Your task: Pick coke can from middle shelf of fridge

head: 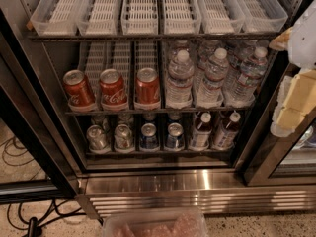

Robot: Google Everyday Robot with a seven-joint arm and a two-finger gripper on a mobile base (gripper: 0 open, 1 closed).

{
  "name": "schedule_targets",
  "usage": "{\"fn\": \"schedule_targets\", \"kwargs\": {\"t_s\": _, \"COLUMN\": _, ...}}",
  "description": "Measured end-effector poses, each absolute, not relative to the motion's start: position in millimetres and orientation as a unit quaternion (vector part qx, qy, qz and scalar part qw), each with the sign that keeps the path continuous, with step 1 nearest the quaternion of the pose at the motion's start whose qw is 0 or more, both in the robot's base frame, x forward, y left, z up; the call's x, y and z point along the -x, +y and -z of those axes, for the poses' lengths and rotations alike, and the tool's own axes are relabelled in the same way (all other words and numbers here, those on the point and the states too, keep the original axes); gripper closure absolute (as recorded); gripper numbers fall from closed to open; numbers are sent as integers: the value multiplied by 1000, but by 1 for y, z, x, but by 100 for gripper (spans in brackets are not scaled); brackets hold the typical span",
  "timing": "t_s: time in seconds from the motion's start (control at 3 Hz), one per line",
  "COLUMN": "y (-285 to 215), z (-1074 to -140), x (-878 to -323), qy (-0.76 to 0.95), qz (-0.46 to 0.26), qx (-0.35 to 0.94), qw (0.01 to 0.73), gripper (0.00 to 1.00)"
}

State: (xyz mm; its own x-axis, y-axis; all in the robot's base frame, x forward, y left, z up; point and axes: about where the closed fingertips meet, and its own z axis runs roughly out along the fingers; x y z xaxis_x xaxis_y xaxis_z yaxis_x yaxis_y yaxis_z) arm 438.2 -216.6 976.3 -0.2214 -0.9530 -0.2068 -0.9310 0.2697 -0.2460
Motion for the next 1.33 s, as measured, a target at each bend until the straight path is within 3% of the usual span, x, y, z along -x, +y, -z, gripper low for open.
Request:
{"fn": "schedule_targets", "kwargs": {"t_s": 0.67, "y": -203, "z": -957, "x": -433, "qy": 785, "qz": 3, "qx": 594, "qw": 175, "gripper": 0}}
{"fn": "schedule_targets", "kwargs": {"t_s": 1.33, "y": -125, "z": -907, "x": -416, "qy": 767, "qz": -62, "qx": 596, "qw": 229, "gripper": 0}}
